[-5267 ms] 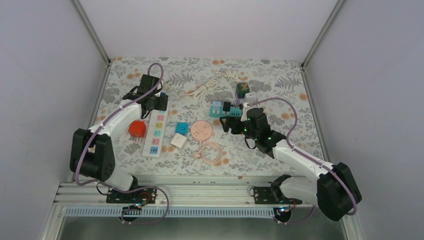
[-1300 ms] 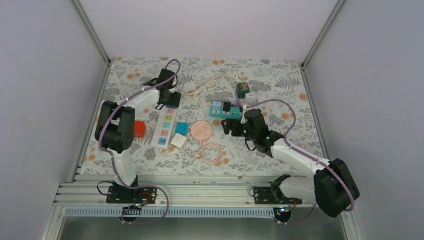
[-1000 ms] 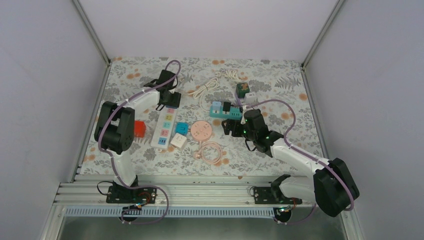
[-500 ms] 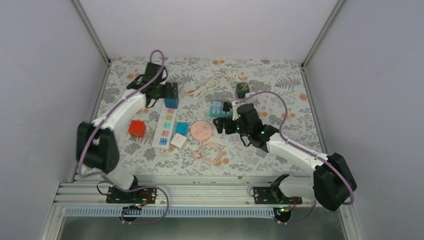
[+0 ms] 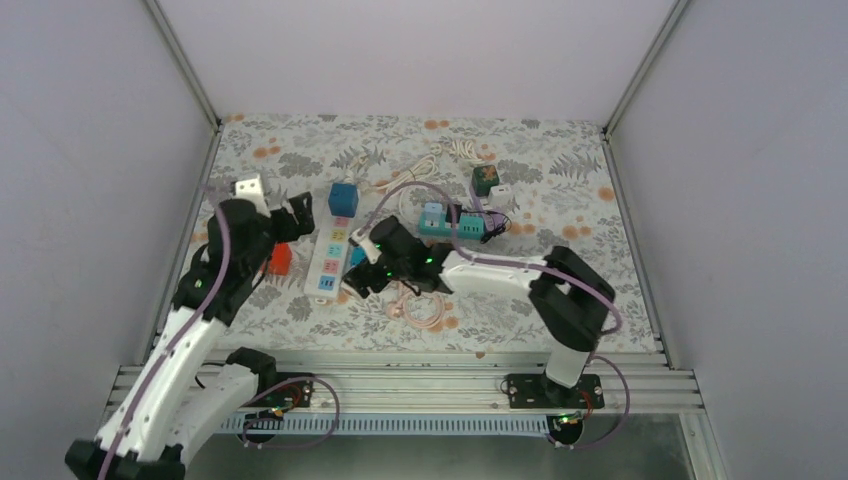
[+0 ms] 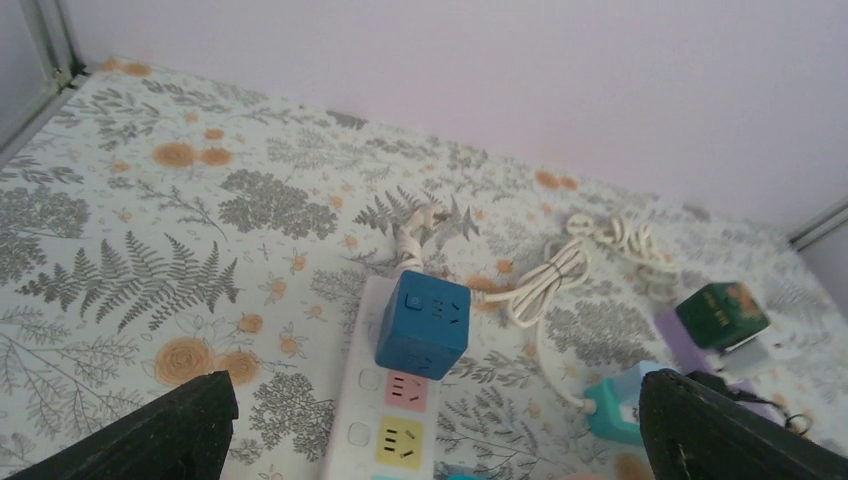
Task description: Insert the plug
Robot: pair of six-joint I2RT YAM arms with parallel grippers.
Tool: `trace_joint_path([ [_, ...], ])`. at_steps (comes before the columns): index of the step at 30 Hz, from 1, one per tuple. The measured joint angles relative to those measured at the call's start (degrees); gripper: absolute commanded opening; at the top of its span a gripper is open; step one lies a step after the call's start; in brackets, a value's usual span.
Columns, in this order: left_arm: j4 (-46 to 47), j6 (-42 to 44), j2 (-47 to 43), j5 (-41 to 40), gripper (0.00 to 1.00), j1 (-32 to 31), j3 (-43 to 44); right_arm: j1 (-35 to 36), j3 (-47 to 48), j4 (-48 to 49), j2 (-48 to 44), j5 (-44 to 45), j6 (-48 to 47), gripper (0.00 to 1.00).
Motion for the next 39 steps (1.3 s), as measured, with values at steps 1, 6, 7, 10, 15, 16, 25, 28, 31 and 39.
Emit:
trace_joint_path([
  [1, 0.0, -1.1, -2.8, -0.3, 1.00, 0.0, -1.2, 0.9, 1.6, -0.7, 1.9, 0.5, -0.3, 0.91],
  [6, -0.5, -4.9, -13.9, -1.2, 1.00, 0.0, -5.5, 3.8, 5.7, -3.0, 8.9, 3.3, -0.7, 0.92],
  [7, -0.5, -5.5, -15.7, -1.4, 1.00, 0.0, -6.3, 3.8, 6.1, -3.7, 9.7, 3.9, -0.6, 0.89],
  [10, -0.9, -6.3, -18.3, -1.8, 1.00, 0.1, -7.2, 3.9, 6.8, -5.0, 10.9, 5.0, -0.9, 0.73],
  [15, -1.4, -6.6, -18.6, -2.9, 1.00, 0.1, -7.2, 4.2, 7.8, -6.1, 11.6, 6.0, -0.9, 0.57],
  [16, -1.4, -6.6, -18.5, -2.9, 1.00, 0.1, -7.2, 4.3, 7.8, -6.1, 11.6, 6.1, -0.9, 0.56],
  [25, -0.2, -7.1, -17.2, -2.0, 1.00, 0.2, -7.8, 4.5, 6.1, -3.5, 10.9, 6.6, 0.8, 0.53],
  [28, 1.5, -7.1, -17.7, -0.7, 1.00, 0.2, -10.1, 4.3, 1.8, -0.1, 7.7, 6.2, 2.9, 0.54],
  [31, 5.4, -6.9, -19.7, 2.5, 1.00, 0.2, -14.5, 3.0, -4.6, 5.6, 1.6, 4.4, 6.3, 0.55],
  [39, 17.0, -7.7, -19.4, 13.8, 1.00, 0.2, -18.2, -4.5, -14.7, 21.6, -14.4, 1.0, 18.3, 0.58],
])
